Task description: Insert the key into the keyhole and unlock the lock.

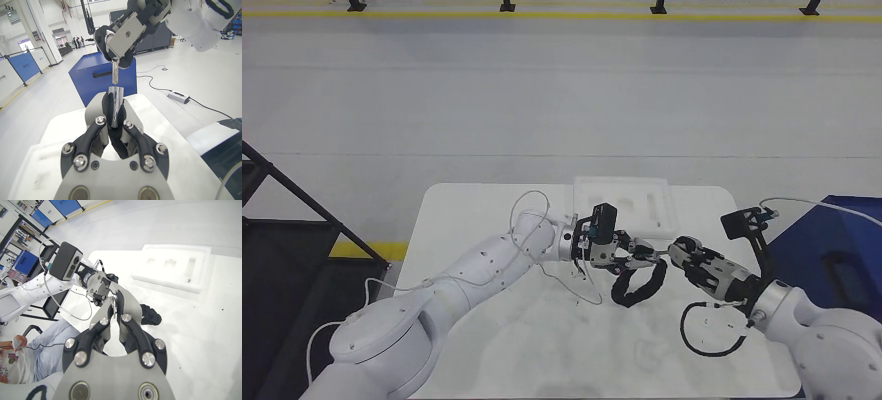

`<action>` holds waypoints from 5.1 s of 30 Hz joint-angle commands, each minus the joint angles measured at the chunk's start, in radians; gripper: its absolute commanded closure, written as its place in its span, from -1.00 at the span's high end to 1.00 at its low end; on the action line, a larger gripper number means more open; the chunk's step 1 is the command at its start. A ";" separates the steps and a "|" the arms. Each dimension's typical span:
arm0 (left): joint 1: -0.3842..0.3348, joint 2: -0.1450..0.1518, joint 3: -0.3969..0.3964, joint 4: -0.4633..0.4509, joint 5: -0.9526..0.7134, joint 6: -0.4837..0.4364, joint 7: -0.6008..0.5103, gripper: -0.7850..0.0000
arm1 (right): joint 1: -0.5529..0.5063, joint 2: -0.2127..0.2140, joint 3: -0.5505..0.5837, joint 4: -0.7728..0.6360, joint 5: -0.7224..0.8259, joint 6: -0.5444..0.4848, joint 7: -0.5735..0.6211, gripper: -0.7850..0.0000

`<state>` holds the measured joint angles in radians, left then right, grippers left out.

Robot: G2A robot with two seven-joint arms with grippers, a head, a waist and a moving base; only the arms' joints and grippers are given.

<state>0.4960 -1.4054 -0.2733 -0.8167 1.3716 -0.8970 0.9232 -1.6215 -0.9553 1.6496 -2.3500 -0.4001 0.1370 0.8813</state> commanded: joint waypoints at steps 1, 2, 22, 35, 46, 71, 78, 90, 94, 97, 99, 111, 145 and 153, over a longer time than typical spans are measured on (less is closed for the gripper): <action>0.001 -0.003 0.004 0.008 -0.006 0.002 0.002 -1.00 | -0.001 0.000 -0.001 0.000 -0.004 0.015 0.004 -1.00; 0.001 -0.004 0.006 0.011 -0.007 0.003 0.003 -1.00 | -0.001 0.000 -0.002 0.000 -0.005 0.021 0.005 -1.00; -0.017 -0.012 0.059 0.036 0.013 0.059 0.059 -1.00 | 0.034 0.002 -0.034 0.024 -0.008 0.057 0.044 -1.00; -0.023 -0.007 0.099 0.032 -0.039 0.087 0.087 -1.00 | 0.052 0.002 -0.056 0.043 -0.005 0.071 0.044 -1.00; -0.025 -0.006 0.103 0.035 -0.048 0.084 0.084 -1.00 | 0.067 -0.001 -0.086 0.061 -0.005 0.083 0.023 -1.00; -0.013 0.006 0.103 0.021 -0.100 0.090 0.091 -1.00 | 0.118 -0.005 -0.146 0.104 0.006 0.104 0.013 -1.00; -0.009 0.008 0.103 0.024 -0.111 0.086 0.086 -1.00 | 0.137 -0.005 -0.161 0.117 -0.010 0.112 0.013 -0.58; 0.017 0.014 0.103 0.051 -0.136 0.074 0.075 -1.00 | 0.195 -0.006 -0.134 0.158 -0.007 0.115 -0.007 -0.17; 0.020 0.023 0.102 0.059 -0.157 0.065 0.065 -1.00 | 0.203 0.001 -0.109 0.162 -0.020 -0.014 0.012 1.00; 0.018 0.032 0.098 0.054 -0.176 0.044 0.044 -1.00 | 0.193 0.009 -0.086 0.177 -0.033 -0.152 0.058 1.00; 0.015 0.038 0.095 0.050 -0.184 0.030 0.031 -1.00 | 0.182 0.015 -0.075 0.183 -0.041 -0.247 0.104 1.00; 0.013 0.050 0.050 0.038 -0.250 -0.078 -0.078 -1.00 | 0.121 0.035 -0.075 0.153 -0.158 -0.542 0.160 1.00; -0.015 -0.024 0.028 0.083 -0.158 -0.115 -0.115 -1.00 | 0.159 0.046 -0.209 0.093 -0.208 -0.490 0.212 1.00; -0.015 -0.012 0.015 0.082 -0.126 -0.115 -0.115 -1.00 | 0.170 0.052 -0.138 0.134 -0.190 -0.463 0.180 1.00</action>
<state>0.4815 -1.4205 -0.2582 -0.7363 1.2400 -1.0123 0.8079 -1.4517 -0.9040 1.5035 -2.2202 -0.5925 -0.3238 1.0642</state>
